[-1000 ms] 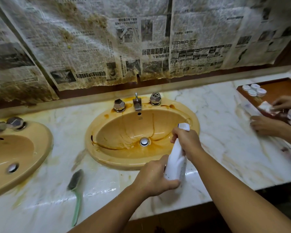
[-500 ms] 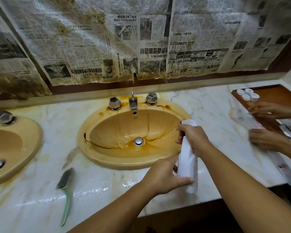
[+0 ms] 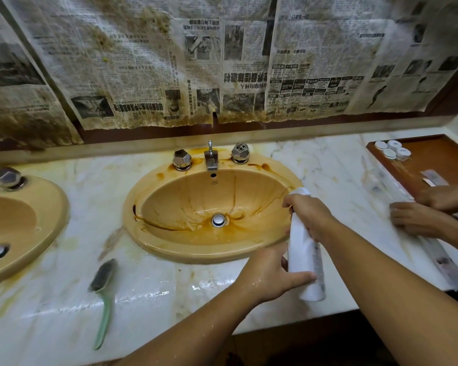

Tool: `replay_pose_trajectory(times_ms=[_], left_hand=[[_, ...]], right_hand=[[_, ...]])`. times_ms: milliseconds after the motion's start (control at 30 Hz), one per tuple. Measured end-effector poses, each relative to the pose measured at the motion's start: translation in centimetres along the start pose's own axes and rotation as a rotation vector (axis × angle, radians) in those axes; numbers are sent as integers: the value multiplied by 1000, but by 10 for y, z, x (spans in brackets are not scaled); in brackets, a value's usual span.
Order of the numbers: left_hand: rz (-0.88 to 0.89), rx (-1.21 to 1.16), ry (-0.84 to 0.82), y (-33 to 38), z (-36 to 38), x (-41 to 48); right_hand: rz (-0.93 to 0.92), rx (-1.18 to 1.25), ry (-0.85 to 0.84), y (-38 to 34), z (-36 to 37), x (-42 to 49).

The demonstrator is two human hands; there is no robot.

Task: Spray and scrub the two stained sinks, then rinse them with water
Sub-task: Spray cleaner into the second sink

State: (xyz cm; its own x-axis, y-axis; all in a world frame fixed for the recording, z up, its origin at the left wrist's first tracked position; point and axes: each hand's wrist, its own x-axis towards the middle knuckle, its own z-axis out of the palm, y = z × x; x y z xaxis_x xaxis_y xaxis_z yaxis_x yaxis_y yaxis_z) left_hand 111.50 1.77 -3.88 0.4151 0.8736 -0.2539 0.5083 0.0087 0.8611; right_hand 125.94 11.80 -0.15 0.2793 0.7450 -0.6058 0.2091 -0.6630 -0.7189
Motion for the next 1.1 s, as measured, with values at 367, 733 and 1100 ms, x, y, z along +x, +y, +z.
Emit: replay_pose_trajectory(times_ms=[367,733,1100], left_hand=[[-160,-187,-7,7,-5,2],[-232,-254,83,-3,-24,-20],[-251,-252,59,-14,-27,-32]], right_hand=[[-84,-98,-13,-5,15,2],[18,-3,-368,-5,61,8],[84,-49,-455,1,71,6]])
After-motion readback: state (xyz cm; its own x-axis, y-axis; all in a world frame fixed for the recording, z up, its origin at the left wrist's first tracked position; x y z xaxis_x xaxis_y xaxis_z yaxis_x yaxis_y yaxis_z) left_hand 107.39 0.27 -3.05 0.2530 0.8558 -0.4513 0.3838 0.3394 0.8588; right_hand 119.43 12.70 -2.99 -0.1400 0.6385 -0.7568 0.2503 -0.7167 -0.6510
